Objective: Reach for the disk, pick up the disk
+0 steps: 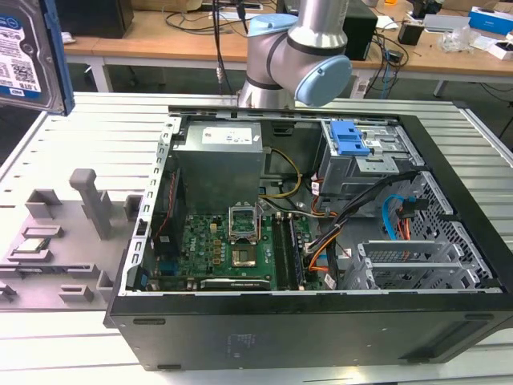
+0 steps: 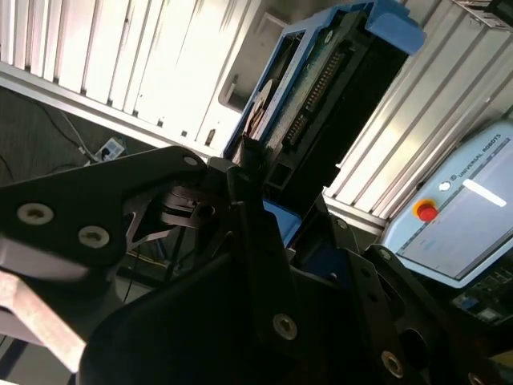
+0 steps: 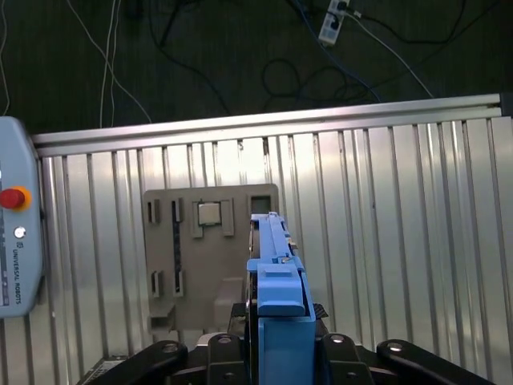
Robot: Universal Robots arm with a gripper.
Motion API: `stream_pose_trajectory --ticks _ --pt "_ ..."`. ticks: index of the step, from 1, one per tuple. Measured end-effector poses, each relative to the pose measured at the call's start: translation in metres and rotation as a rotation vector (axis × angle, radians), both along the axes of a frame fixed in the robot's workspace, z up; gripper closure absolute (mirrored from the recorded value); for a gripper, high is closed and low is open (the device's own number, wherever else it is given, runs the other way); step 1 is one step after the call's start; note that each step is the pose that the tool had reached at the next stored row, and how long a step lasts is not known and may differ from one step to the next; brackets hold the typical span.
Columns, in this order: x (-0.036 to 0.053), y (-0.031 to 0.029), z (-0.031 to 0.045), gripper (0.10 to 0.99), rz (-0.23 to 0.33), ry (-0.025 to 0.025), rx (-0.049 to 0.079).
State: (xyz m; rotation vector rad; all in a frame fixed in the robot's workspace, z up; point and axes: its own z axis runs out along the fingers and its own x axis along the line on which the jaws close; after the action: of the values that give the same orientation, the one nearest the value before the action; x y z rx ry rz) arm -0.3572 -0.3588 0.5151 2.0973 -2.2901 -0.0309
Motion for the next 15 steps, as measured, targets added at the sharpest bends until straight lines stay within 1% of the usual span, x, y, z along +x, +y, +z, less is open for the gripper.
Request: stream_pose_trajectory --ticks 1,2,6,8,10,13,15 --pt "0.0023 0.0 0.0 0.714 0.0 0.0 0.0" --pt "0.0077 0.0 0.0 0.714 0.0 0.0 0.0" --pt "0.0181 0.0 0.0 0.714 0.0 -0.0001 0.0" --pt "0.0271 0.0 0.0 0.714 0.0 0.0 0.0" --pt "0.0411 0.0 0.0 0.714 0.0 0.0 0.0" --pt "0.0509 0.0 0.0 0.714 0.0 0.0 0.0" --pt "0.0595 0.0 0.0 0.714 0.0 0.0 0.0"
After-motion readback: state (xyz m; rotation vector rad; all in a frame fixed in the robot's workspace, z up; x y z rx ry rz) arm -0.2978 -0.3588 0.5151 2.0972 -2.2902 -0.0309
